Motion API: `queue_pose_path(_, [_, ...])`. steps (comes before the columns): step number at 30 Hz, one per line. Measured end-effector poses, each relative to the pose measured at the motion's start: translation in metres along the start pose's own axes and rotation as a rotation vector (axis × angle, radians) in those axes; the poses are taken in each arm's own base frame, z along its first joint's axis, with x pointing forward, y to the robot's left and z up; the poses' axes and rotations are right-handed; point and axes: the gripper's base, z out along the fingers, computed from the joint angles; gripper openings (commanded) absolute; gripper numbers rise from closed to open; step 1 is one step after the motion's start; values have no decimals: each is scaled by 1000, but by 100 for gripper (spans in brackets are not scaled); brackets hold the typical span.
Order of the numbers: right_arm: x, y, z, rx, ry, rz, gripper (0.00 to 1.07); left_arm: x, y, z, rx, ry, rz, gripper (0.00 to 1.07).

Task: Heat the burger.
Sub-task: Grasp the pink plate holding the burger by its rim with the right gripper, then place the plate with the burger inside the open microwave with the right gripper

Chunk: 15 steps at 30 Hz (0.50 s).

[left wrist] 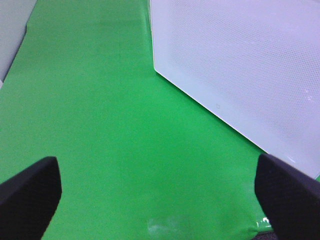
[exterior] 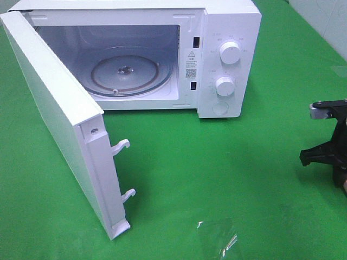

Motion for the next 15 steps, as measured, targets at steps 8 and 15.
queue_pose_path(8, [2, -2, -1, 15, 19, -12, 0, 0, 0, 0, 0, 0, 0, 98])
queue_pose_path(15, [5, 4, -16, 71, 26, -55, 0, 0, 0, 0, 0, 0, 0, 98])
